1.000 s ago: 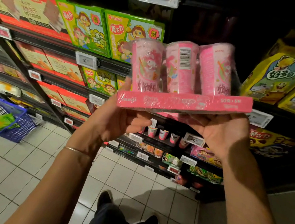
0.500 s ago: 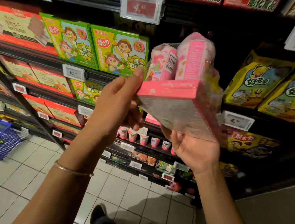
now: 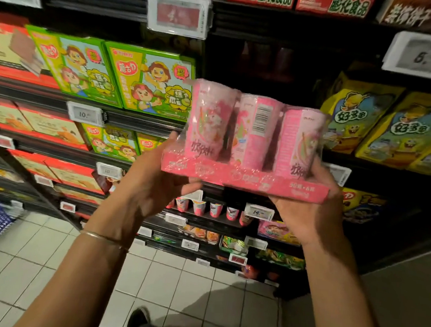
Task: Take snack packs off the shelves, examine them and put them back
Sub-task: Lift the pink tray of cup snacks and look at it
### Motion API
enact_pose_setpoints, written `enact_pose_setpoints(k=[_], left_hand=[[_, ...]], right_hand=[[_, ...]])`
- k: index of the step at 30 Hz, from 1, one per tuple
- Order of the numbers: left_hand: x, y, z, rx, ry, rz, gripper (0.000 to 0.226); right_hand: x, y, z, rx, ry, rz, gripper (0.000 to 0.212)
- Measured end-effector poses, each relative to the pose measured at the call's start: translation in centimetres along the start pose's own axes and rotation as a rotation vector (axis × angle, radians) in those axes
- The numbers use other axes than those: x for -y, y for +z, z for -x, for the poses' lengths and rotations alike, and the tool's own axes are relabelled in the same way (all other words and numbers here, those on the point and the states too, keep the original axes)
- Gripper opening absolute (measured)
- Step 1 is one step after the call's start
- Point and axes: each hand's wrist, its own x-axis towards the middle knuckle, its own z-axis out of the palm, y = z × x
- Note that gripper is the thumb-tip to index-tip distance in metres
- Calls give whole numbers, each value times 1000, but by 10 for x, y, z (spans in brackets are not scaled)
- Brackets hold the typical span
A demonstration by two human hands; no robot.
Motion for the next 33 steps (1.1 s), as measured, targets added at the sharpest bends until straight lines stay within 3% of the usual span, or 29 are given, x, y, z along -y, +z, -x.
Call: enact_pose_setpoints(k=[3,6,9,12,14,16,21,24,29,33], left_hand=[[5,-3,-8,9,-44,81,28],[5,-6,-14,86,-83,198,44],[3,-1,-19,109,-63,213,29],[5,5,-24,48,-25,194,24],[7,6,-24,71,11,211,18],[7,8,-23,113,57,226,17],[-4,19,-34,106,85,201,22],[-5,28,-45,67,120,136,27],[7,30,-60,-130,336,-323,43],[12,22,-62,-68,387,-339,50]], right_hand=[[10,1,1,-24,-37,127,54],[10,3,-1,-32,-111,210,67],[10,10,-4,-109,-121,191,68],[15,14,-8,-174,-125,182,54],[18,17,-8,-123,-120,188,35],[19,17,-8,-110,-143,220,33],[23,17,-24,-433,-225,313,33],[27,17,-34,-544,-166,251,27],[25,13,-35,-494,-209,219,14],[23,1,-32,-422,-258,401,15]])
